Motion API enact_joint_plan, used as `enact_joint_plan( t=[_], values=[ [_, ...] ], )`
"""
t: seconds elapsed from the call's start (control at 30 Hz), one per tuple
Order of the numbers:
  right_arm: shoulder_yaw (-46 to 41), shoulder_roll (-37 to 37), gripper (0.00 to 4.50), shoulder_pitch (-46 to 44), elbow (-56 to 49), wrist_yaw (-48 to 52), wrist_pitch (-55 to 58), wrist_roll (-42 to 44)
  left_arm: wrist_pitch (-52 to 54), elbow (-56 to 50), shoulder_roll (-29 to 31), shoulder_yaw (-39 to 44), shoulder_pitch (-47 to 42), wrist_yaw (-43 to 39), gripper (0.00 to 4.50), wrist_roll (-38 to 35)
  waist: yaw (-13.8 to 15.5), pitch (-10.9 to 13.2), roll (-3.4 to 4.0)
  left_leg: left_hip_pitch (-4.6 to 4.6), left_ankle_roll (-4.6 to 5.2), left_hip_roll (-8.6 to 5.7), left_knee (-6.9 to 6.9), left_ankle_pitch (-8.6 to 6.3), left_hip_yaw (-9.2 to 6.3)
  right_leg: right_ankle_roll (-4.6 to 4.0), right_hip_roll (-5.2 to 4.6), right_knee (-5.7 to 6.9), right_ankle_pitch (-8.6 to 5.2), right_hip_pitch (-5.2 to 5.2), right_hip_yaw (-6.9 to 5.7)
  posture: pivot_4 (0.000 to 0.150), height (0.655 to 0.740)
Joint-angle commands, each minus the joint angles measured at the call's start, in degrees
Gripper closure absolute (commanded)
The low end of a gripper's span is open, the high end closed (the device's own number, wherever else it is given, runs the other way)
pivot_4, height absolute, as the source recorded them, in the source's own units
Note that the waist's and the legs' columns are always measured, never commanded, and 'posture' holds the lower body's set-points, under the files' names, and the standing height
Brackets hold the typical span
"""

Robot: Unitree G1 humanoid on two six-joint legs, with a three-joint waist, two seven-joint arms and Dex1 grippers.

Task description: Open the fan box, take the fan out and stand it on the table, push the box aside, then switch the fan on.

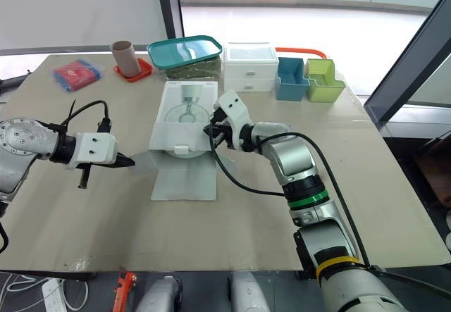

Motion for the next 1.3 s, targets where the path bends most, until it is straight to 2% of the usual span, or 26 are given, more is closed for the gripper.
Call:
enact_joint_plan(
  t=[0.03,0.33,0.57,0.8,0.93,1.3],
  values=[
    [0.2,0.0,4.46,-0.3,-1.1,0.4,-0.1,-0.1,-2.2,3.0,-2.4,0.9,-2.5,3.2,4.5,1.4,0.0,0.0,0.0,0.0,0.0,0.0,0.0,0.0,0.0,0.0,0.0,0.0,0.0,0.0,0.0,0.15,0.74],
    [0.2,-0.6,4.46,0.0,-1.5,0.3,0.2,-0.3,0.2,3.3,-8.7,1.5,-3.0,4.7,4.5,-0.4,0.0,0.0,0.0,-0.01,0.0,-0.01,0.02,0.0,0.0,0.0,-0.02,0.02,0.0,-0.01,-0.01,0.15,0.74],
    [0.2,-1.2,4.46,-0.1,-1.6,0.5,0.2,-0.3,-2.8,8.5,-9.5,0.9,-4.4,7.8,4.5,3.2,0.1,0.0,-0.01,-0.01,0.0,-0.03,0.04,0.0,-0.01,0.0,-0.03,0.02,0.0,0.01,0.0,0.15,0.74],
    [0.8,-1.4,4.46,-0.2,-1.3,1.0,-0.1,-0.7,-3.9,10.9,-10.7,1.0,-4.4,9.3,4.5,3.7,0.1,0.0,-0.01,-0.01,0.0,-0.03,0.04,0.0,-0.01,0.0,-0.03,0.02,0.0,0.01,-0.01,0.15,0.74],
    [0.9,-1.1,4.46,-0.1,-1.1,0.8,-0.1,-1.2,-0.8,9.4,-12.5,2.0,-3.7,8.8,4.5,0.5,0.1,0.0,-0.01,-0.01,0.0,-0.03,0.04,0.0,-0.01,0.0,-0.04,0.03,0.0,0.01,-0.01,0.15,0.74],
    [0.4,-1.0,4.46,0.1,-1.6,1.1,0.1,-0.7,3.5,9.3,-15.2,3.5,-3.3,10.1,4.5,-2.1,0.1,0.0,-0.01,-0.02,0.0,-0.06,0.06,0.0,-0.02,0.0,-0.07,0.03,0.01,0.02,-0.02,0.15,0.74]
  ],
)
